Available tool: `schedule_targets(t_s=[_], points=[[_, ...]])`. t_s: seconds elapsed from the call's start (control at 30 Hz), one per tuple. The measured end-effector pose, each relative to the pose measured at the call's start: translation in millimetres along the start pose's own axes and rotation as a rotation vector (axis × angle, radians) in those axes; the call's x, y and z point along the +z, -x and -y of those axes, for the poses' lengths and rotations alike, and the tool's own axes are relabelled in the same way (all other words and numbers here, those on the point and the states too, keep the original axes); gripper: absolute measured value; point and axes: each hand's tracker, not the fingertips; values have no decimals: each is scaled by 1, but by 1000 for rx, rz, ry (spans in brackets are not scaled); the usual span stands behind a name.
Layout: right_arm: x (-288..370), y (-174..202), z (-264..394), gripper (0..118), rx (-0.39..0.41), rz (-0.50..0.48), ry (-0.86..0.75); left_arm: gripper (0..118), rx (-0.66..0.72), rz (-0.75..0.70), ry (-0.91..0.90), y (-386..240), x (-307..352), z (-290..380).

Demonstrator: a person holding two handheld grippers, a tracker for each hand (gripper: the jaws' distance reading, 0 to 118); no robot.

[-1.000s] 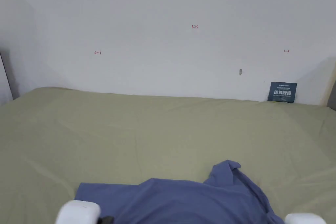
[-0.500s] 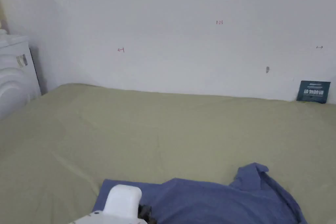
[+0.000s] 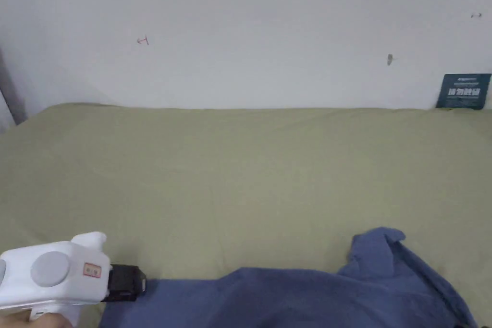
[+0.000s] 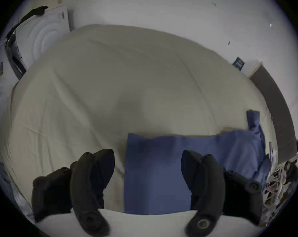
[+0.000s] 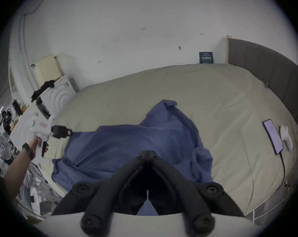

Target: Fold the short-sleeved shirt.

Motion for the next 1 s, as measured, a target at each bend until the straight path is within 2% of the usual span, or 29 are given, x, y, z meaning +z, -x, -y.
schedule_targets(t_s=[0.07,0.1,0.2,0.23,0.27,0.3,0.33,0.37,0.43,0.47,0.53,0.63,0.7,0.77,0.8,0.83,0.9,0.97,1.0], points=[[-13,-14,-17,1,0,9,13,82,-14,-7,12,-3,-12,4],[-21,-22,-27,1,-3,17,19,74,-26,-23,23,-6,-17,5],[-50,-44,-60,4,28,15,35,38,-89,-124,-9,-16,-13,14],[-66,-49,-72,8,83,25,68,27,-83,-101,-22,-17,-9,16],[-82,-55,-82,26,122,10,95,8,-79,-86,-33,-16,-6,17],[-104,-60,-91,67,179,-1,159,3,-56,-27,-46,-14,-3,20],[-125,-64,-99,88,228,1,227,3,-27,-1,-57,-12,-1,22],[-148,-69,-103,91,263,-23,308,3,-6,7,-58,-12,-1,24],[-182,-72,-109,91,332,46,397,3,-20,6,-55,-12,3,27],[-196,-75,-111,91,336,46,419,3,-30,1,-53,-14,4,27],[-218,-79,-115,91,300,43,402,3,-56,0,-60,-19,7,29],[-244,-87,-118,90,191,-10,393,3,-63,17,-82,-21,11,28],[-257,-89,-114,83,134,10,431,3,-55,28,-80,-22,9,24],[-258,-88,-112,69,81,-2,466,3,-69,32,-81,-24,9,24],[-256,-85,-110,12,93,-10,468,3,-80,30,-76,-26,10,24],[-249,-80,-107,1,176,39,441,3,-88,33,-75,-24,9,22],[-239,-71,-99,1,226,-1,435,3,-99,43,-75,-24,10,21],[-224,-66,-97,0,257,6,375,3,-102,45,-78,-23,13,18],[-219,-65,-106,0,235,-6,346,3,-102,52,-90,-23,17,18]])
